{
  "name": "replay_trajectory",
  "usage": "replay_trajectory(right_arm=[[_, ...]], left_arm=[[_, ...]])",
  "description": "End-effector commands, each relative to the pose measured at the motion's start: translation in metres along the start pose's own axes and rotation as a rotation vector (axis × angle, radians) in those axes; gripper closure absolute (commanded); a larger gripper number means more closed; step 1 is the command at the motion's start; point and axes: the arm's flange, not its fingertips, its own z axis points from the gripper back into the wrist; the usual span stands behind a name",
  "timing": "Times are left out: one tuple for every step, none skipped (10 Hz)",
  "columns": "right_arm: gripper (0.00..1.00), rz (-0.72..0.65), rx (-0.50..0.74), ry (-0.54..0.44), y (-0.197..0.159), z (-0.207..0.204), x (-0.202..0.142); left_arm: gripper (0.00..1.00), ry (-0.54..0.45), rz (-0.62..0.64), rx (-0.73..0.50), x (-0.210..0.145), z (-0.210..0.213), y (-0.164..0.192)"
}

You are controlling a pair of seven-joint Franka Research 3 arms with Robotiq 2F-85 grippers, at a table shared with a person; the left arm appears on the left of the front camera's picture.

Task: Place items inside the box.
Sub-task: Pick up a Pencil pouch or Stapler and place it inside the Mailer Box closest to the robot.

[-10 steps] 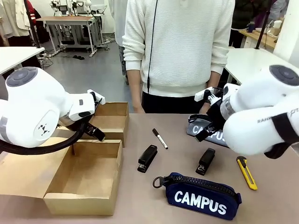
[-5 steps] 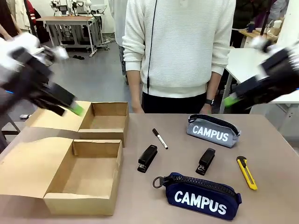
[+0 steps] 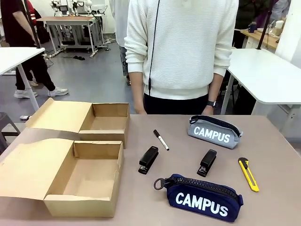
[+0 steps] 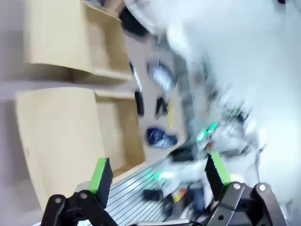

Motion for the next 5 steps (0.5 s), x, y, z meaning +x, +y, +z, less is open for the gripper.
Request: replay_trajectory(right_arm=[[0.00,-0.077,0.103,-0.093,-0.054,-0.012,-0.028],[0.00,-0.127,0.084,-0.122,-0.068,-0.007,-0.030],[0.00,-0.123,0.006,-0.169,-0.071,-0.008,-0.032],[0.00,-0.136,0.058,-0.117,-0.062,0.032,0.000],[0.00,-0.136,0.058,-0.117,-0.062,0.032,0.000]], left_arm=[[0.00,-0.167,0.201,-0.141,-0.014,-0.050,0.036],[0.00,-0.211,0.274,-0.156,-0.026,-0.070,0.043],[0.00,-0.222,0.261,-0.124,-0.024,-0.087,0.039],[0.00,-0.152,0.248,-0.099,0.013,0.004,0.053],[0.00,-0.152,0.248,-0.099,0.013,0.004,0.053]])
